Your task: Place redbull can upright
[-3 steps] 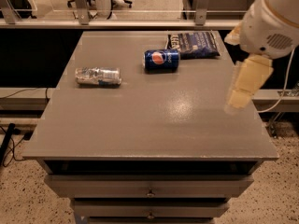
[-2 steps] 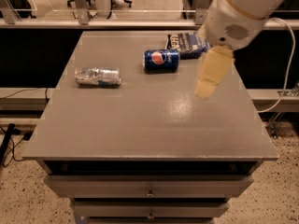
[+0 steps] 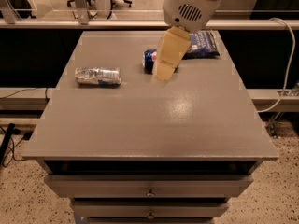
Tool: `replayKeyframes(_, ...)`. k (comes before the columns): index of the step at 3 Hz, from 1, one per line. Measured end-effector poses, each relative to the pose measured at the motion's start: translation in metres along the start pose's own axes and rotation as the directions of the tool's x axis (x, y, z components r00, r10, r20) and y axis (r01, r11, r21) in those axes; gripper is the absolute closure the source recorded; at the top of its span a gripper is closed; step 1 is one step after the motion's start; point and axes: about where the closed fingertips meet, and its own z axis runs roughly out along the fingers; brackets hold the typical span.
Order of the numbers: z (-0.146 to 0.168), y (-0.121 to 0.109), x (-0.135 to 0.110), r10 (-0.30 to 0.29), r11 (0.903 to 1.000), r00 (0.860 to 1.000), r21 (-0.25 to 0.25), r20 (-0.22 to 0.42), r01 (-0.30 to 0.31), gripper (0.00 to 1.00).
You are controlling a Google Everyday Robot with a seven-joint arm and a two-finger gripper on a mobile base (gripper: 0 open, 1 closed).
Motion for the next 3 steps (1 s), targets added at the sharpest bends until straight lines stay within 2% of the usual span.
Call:
replayKeyframes(1,0.007,-0.005,-0.013,0.022,0.9997,0.999,-0.002,0.036,-0.022,0.0)
replayKeyframes(2,0.03,-0.016,-0.045,0.045,0.9989,0.996,-0.013,0.074,-0.045,0.0)
replayKeyframes(3,0.063,-0.022,-0.09,0.06,0.9977,0.995,-0.038,0.083,-0.057,0.0)
